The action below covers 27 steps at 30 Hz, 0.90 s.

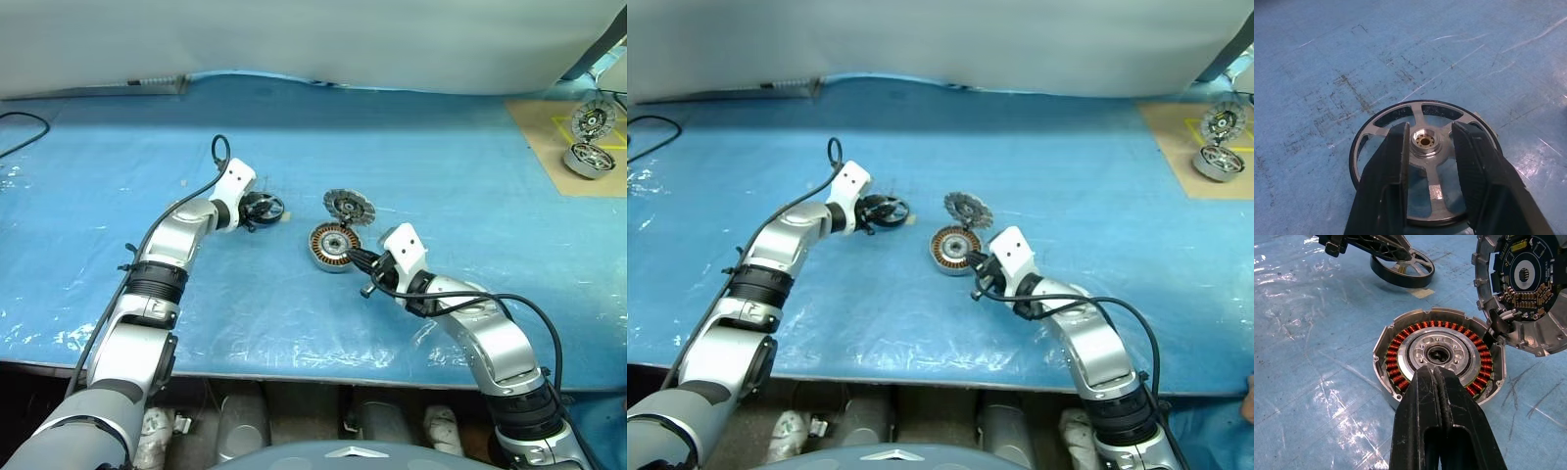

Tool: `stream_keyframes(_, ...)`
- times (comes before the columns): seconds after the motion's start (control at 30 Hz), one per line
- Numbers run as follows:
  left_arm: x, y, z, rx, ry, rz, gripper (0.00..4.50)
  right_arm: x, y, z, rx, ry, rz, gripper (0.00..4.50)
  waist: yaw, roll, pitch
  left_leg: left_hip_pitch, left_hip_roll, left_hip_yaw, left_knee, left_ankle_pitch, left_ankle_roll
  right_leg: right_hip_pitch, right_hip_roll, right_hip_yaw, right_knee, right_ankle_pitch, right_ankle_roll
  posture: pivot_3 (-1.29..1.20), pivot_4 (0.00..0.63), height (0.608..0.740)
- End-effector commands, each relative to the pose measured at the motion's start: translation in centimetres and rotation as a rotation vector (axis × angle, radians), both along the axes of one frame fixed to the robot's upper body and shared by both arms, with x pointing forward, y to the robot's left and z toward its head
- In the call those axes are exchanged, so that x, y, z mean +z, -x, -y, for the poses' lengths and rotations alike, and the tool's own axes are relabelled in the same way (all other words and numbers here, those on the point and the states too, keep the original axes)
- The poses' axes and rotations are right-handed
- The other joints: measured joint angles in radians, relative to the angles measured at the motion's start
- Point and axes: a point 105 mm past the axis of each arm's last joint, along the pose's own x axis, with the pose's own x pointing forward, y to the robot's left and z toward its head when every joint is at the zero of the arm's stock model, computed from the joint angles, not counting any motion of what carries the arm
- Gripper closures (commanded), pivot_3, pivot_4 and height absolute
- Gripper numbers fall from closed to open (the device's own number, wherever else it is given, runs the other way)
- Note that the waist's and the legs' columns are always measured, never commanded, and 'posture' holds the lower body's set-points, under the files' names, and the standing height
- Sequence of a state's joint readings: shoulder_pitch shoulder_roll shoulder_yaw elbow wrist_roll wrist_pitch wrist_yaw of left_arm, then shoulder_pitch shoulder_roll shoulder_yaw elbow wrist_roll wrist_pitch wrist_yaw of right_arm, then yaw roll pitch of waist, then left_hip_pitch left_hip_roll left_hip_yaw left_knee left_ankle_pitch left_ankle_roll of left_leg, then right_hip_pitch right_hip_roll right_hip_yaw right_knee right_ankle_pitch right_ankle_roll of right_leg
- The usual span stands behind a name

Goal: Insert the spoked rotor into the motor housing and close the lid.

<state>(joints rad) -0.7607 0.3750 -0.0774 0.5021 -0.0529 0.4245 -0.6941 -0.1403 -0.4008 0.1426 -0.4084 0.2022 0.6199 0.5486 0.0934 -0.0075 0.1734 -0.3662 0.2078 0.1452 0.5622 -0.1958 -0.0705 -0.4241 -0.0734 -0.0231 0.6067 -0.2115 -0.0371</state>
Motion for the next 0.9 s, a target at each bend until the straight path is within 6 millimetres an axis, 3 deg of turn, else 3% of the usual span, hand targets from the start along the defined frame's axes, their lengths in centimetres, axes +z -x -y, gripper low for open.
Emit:
stream_keyframes(0.03, 1.4, -0.1, 0.2, -0.009, 0.012, 0.048, 2.86, 0.9, 0.1, -0.3, 0.023, -0.012, 0.038, 4.5, 0.0, 0.0, 0.0, 0.0, 0.0, 0.0, 0.0, 0.0, 0.0, 0.0, 0.0, 0.0, 0.0, 0.0, 0.0, 0.0, 0.15, 0.74)
stream_keyframes(0.27, 1.4, 0.0, 0.5, -0.018, 0.011, 0.045, 2.86, 0.8, 0.0, -0.3, 0.026, -0.01, 0.038, 4.5, 0.0, 0.0, 0.0, 0.0, 0.0, 0.0, 0.0, 0.0, 0.0, 0.0, 0.0, 0.0, 0.0, 0.0, 0.0, 0.0, 0.15, 0.74)
stream_keyframes(0.9, -2.4, 2.6, -0.1, 0.004, -0.015, -0.101, 2.86, 0.8, 0.0, -0.7, 0.039, -0.013, 0.039, 4.5, -0.001, 0.001, 0.0, 0.001, 0.0, 0.0, 0.0, 0.0, 0.0, 0.0, 0.0, 0.0, 0.0, 0.0, 0.0, 0.0, 0.15, 0.74)
